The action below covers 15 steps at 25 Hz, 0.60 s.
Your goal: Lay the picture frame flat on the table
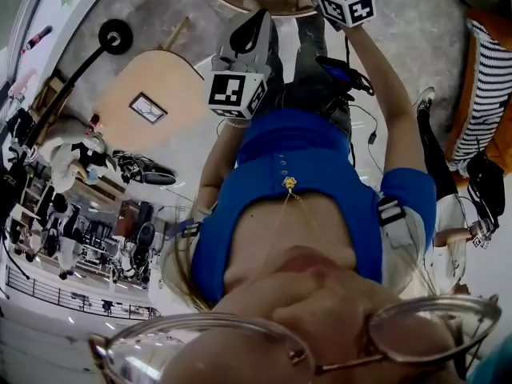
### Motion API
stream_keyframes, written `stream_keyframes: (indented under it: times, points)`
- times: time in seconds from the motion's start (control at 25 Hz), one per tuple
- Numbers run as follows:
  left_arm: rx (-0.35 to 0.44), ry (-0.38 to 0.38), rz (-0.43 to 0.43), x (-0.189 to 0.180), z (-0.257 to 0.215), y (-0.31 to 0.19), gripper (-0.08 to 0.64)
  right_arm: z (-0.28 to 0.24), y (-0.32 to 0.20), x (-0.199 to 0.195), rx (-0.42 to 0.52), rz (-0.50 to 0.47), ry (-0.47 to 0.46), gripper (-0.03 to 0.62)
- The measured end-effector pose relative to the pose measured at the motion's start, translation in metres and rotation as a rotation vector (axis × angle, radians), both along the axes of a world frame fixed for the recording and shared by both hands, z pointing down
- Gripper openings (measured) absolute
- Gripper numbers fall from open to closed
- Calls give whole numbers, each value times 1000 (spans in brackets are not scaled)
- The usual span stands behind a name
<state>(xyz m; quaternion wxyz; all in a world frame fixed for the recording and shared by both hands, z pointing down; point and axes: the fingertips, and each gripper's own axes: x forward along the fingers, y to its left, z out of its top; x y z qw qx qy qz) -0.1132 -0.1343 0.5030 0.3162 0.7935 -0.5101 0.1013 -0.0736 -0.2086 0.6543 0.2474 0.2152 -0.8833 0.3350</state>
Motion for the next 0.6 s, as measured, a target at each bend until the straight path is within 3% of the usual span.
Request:
stream_keyframes:
  times: [0.32,0.6]
  points:
    - [-34,32,2,0,31,0,-2,109,12,-3,-60,-65,136,9]
    - [-73,67,-16,-6,59,4,-2,187,20,5,-207,108,154,9]
